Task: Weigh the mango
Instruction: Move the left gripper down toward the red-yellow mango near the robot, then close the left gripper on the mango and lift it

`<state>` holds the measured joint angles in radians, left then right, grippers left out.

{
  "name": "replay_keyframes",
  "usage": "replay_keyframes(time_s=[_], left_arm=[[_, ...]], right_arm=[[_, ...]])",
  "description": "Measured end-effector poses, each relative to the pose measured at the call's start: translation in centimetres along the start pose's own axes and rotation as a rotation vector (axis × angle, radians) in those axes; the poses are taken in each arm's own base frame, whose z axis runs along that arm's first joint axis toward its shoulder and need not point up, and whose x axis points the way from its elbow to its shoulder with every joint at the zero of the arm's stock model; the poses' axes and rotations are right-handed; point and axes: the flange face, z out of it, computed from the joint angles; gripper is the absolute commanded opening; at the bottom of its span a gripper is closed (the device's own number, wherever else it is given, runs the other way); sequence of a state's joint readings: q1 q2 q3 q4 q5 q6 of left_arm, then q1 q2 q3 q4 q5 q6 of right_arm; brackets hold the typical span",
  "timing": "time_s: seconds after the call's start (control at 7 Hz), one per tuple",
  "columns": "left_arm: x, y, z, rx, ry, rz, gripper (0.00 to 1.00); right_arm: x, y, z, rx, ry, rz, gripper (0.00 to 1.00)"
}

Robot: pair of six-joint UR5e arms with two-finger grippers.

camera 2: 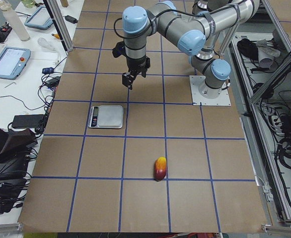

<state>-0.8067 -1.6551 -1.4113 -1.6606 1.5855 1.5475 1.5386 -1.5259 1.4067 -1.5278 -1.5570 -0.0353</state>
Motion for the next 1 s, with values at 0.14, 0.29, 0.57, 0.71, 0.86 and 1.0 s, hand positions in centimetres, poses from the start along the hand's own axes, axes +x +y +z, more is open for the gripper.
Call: replay_keyframes(time_s=[0.14,0.29,0.57,0.71,0.86,1.0], left_arm=[[-2.4,4.1,1.9,-0.004,0.008,0.158,1.0],[-5.0,8.3,4.9,-0.009,-0.002,0.31,1.0],[-8.5,16.8,13.1,-0.013,-0.011,0.544,1.0],[-9.5,19.5,16.8,-0.018,-0.015,0.632,1.0],[-10.5,21.8,20.1,-0.021,-0.017,0.703,1.0],[-11.4,23.5,23.0,-0.02,-0.017,0.76,1.0]], right_arm=[[0.0,0.0,0.0,0.0,0.0,0.0,1.0],[0.0,0.0,0.0,0.0,0.0,0.0,1.0],[0.0,0.0,0.0,0.0,0.0,0.001,1.0],[0.0,0.0,0.0,0.0,0.0,0.0,1.0],[0.0,0.0,0.0,0.0,0.0,0.0,1.0],[0.0,0.0,0.0,0.0,0.0,0.0,1.0]])
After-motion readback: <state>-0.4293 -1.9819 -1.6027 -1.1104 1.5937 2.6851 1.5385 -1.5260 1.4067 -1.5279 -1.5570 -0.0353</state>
